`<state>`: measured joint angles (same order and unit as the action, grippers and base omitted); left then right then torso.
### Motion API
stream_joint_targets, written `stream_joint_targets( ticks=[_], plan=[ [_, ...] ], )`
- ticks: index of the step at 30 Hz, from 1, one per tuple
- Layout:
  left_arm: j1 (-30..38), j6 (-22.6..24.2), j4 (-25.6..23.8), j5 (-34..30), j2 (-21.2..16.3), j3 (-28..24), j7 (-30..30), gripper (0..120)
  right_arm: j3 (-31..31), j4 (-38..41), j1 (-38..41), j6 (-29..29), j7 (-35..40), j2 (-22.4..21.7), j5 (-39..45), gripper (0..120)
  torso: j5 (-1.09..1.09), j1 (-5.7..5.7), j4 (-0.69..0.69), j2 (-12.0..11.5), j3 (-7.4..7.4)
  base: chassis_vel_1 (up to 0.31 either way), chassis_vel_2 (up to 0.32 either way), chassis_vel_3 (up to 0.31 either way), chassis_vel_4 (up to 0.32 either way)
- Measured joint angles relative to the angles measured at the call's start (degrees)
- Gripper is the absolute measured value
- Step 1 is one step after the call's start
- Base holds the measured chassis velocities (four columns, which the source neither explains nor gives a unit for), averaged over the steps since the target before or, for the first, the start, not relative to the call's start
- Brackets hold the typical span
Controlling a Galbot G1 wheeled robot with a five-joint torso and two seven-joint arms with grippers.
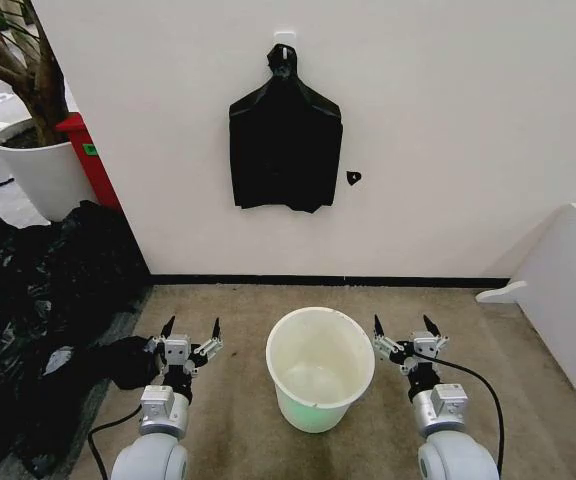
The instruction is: Place the garbage bag over the trash bin.
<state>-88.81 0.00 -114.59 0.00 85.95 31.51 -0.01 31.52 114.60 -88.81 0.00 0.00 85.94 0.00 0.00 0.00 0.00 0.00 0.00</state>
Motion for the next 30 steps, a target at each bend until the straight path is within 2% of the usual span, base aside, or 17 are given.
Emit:
stream_joint_targets(
  ticks=[30],
  plan=[
    [0.0,0.0,0.0,0.0,0.0,0.0,0.0,100,0.0,0.0,0.0,0.0,0.0,0.0,0.0,100,0.00,0.00,0.00,0.0,0.00,0.000,0.000,0.000,0.000]
  ],
)
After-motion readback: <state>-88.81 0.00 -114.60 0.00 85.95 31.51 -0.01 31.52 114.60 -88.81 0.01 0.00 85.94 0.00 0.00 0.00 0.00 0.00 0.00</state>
